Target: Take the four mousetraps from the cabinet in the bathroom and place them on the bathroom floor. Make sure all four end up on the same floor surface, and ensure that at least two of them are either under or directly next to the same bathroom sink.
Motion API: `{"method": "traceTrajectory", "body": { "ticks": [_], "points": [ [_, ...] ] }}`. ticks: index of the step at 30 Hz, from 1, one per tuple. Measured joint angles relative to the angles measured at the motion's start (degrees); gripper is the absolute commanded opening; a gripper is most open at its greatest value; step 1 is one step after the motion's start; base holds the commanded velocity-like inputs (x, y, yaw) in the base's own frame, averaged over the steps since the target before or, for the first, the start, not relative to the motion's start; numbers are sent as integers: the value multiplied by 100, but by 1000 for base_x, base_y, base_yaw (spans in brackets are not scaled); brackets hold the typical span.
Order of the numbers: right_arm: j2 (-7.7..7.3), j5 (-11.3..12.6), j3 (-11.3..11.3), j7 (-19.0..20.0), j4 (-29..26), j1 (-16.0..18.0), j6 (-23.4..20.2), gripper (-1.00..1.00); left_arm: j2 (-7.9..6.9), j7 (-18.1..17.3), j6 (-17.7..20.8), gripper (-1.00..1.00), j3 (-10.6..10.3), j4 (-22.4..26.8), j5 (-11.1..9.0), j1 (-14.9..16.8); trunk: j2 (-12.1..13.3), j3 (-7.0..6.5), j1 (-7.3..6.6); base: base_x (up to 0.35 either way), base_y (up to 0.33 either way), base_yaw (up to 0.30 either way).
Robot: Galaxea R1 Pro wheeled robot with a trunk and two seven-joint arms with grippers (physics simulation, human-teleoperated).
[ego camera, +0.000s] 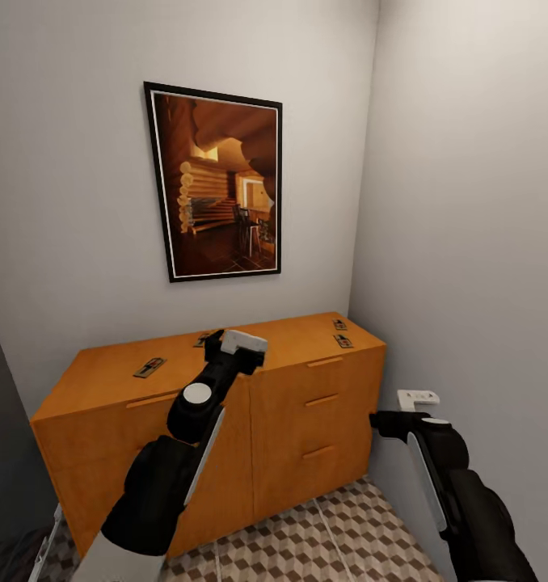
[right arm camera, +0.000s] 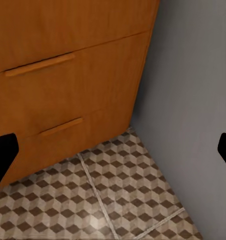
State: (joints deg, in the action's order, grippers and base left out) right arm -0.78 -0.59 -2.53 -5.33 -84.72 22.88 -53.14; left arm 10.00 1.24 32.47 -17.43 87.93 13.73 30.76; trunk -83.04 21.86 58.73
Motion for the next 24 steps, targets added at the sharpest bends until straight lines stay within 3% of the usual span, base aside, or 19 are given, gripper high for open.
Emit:
{"method": "traceTrajectory", "body": {
  "ticks": [6,10,11,15,19,24],
  "points": [
    [31,15,9,-132,27,385,-156,100,0,11,762,100,75,-42,-402,914,0,-1,0,0,0,0],
    [58,36,21,-212,62,728,-303,100,0,-2,1514,100,314,-141,-653,1468,0,-1,0,0,0,0],
    [58,37,21,-213,63,731,-304,100,0,-3,1520,100,316,-142,-661,1473,0,0,0,0,0,0],
    [78,48,39,-282,83,1092,-451,100,-1,-14,2034,100,721,-277,-889,1909,0,-1,0,0,0,0],
    [161,58,57,-365,111,1474,-608,100,-38,-20,2281,100,1085,-419,-1012,2187,0,-1,0,0,0,0],
    [300,64,63,-478,247,1901,-662,100,-121,-25,2396,100,1280,-501,-1066,2315,0,0,0,0,0,0]
  ]
}}
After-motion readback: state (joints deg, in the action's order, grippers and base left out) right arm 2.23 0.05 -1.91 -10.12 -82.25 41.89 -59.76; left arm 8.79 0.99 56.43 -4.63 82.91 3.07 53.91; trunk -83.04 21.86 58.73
